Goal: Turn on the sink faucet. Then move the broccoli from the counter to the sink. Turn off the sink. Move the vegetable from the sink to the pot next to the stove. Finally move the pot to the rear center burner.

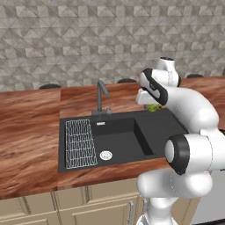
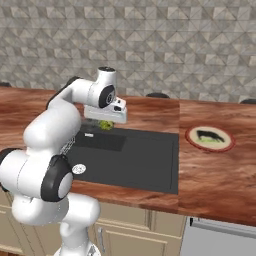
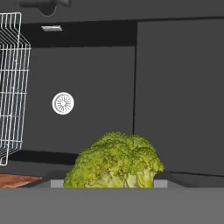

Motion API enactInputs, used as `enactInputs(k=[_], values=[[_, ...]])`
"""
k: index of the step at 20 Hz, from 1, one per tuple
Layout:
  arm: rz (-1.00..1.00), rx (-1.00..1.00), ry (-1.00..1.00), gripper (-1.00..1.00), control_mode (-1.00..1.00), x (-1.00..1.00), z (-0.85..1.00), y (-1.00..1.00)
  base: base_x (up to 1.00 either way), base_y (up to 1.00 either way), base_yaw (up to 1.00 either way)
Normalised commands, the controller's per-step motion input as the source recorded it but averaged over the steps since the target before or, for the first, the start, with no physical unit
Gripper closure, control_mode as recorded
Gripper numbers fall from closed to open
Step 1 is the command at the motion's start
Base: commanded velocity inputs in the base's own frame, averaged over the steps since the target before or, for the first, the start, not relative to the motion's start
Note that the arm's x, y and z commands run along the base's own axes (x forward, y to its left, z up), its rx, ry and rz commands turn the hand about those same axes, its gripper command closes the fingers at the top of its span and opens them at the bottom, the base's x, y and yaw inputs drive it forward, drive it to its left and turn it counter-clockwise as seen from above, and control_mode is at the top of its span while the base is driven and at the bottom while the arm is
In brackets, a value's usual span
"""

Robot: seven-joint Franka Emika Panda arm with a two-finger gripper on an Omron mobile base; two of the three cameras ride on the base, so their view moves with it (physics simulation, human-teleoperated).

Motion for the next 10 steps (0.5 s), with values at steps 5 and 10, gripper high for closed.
enactInputs(k=[5, 10], values=[[0.0, 0.0, 0.0, 1.0, 1.0, 0.0, 0.0, 0.0, -0.13, 0.0, -0.48], [0.0, 0.0, 0.0, 1.0, 1.0, 0.0, 0.0, 0.0, -0.13, -0.21, -0.52]])
